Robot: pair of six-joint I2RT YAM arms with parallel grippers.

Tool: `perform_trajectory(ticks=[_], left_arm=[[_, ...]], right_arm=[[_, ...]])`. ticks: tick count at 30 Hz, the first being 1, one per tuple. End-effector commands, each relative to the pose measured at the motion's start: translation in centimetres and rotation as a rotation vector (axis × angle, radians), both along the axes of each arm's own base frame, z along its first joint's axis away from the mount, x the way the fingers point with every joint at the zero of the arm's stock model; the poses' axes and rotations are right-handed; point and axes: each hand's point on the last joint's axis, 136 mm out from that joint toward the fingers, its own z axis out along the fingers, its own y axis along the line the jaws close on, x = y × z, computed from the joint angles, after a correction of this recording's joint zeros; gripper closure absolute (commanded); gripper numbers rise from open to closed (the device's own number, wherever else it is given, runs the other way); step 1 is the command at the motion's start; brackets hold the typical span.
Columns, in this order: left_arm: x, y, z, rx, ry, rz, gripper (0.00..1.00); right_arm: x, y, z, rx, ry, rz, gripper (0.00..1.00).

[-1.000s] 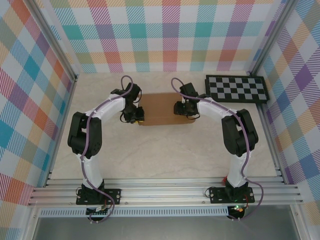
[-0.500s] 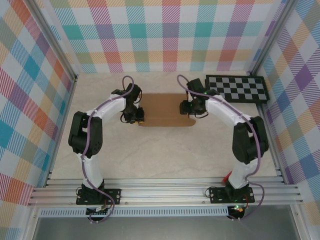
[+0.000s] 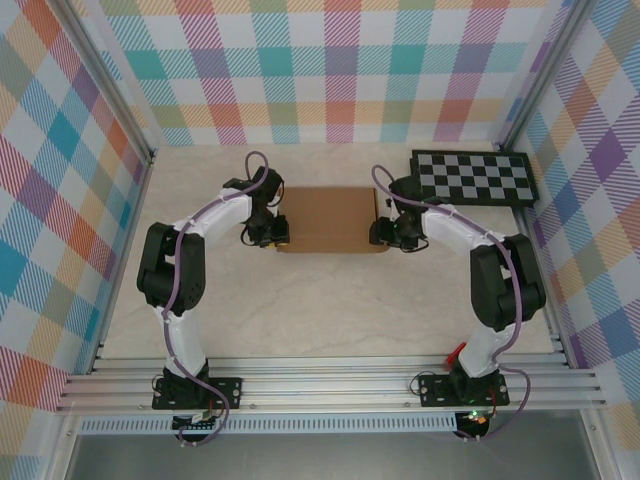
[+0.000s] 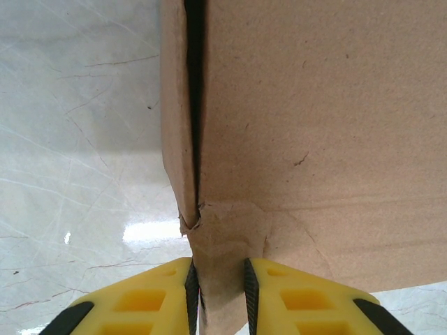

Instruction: Fold the paper box

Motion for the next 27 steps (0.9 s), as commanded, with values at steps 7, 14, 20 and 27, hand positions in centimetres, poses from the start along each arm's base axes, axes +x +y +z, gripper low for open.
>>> perform_trajectory(ticks=[7,14,20,27], left_arm=[[-0.8,-0.8,-0.8,-0.003,0.048,-0.025,0.72],[-1.0,-1.2,-1.1,-0.024,0.063,-0.029,0.70],[-1.0,-1.5,-1.0,-0.040,0.064,-0.030,0.69],[-0.9,-1.8,-1.2,-0.050,0.067,-0.038,0.68]], right_arm=[[0.5,1.7,-0.6,0.098,0.016,-0.024,0.43],[0.3,2.7,-1.7,0.129,0.056,-0.012,0.44],[0.3,4.9,-0.1,0.277,0.071,-0.029,0.52],[0.5,4.7,0.4,0.266,0.068,-0.036,0.57]])
